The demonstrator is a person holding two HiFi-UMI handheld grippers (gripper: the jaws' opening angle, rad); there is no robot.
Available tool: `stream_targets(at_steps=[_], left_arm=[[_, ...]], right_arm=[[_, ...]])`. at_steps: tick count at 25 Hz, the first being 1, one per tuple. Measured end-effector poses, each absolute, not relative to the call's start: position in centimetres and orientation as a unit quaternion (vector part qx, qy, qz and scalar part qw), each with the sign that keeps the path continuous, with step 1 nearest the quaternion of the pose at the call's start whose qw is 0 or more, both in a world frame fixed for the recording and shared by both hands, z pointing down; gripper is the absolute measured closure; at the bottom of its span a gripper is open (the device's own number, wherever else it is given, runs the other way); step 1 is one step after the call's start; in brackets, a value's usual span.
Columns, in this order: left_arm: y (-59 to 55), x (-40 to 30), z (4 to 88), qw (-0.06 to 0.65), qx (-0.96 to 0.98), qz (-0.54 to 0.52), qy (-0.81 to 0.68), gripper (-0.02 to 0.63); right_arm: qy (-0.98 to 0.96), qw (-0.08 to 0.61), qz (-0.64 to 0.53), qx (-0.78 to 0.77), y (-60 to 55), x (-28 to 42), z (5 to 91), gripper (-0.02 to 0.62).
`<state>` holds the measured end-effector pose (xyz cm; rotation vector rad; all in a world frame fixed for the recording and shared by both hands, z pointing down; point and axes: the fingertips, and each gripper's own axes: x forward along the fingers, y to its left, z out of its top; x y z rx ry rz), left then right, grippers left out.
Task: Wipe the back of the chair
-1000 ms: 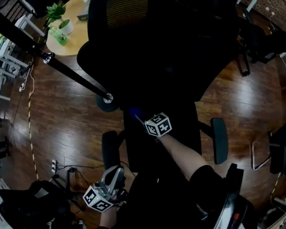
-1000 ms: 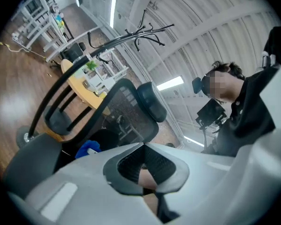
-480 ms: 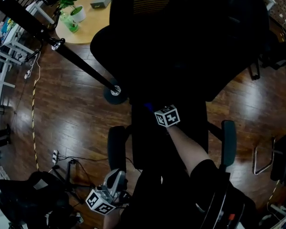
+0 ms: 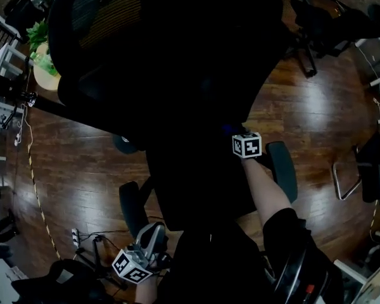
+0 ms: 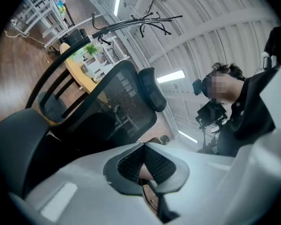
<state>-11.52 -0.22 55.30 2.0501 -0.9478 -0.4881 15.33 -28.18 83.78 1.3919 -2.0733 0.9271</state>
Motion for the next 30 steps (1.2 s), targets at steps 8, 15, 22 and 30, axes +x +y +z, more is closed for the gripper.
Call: stream_targets(at_steps=[8, 15, 22, 30], left_arm=[[-1.1, -9.5, 54.6, 0.393, 0.833, -0.182, -0.343, 0.617], [-3.7, -8.2, 49.3, 0.336, 0.871, -0.207, -0.293, 0.617], [-3.9, -5.2, 40.3, 0.253, 0.907, -0.24, -0.237, 0.617], [-1.7, -4.7, 36.9, 0.215, 0.914, -0.267, -0.216, 0.617]], right_arm=[[-0.749, 0.121, 0.379, 0.53, -27.3, 16.1, 80.9, 0.555], [-0.867, -0.126, 0.331, 0.352, -20.5, 7.3, 59.4, 0.555], [-0.909, -0.229, 0.199, 0.286, -8.8, 9.7, 40.5, 0.557], [-0.905, -0.27, 0.164, 0.286, -3.3, 11.8, 36.8, 0.558]])
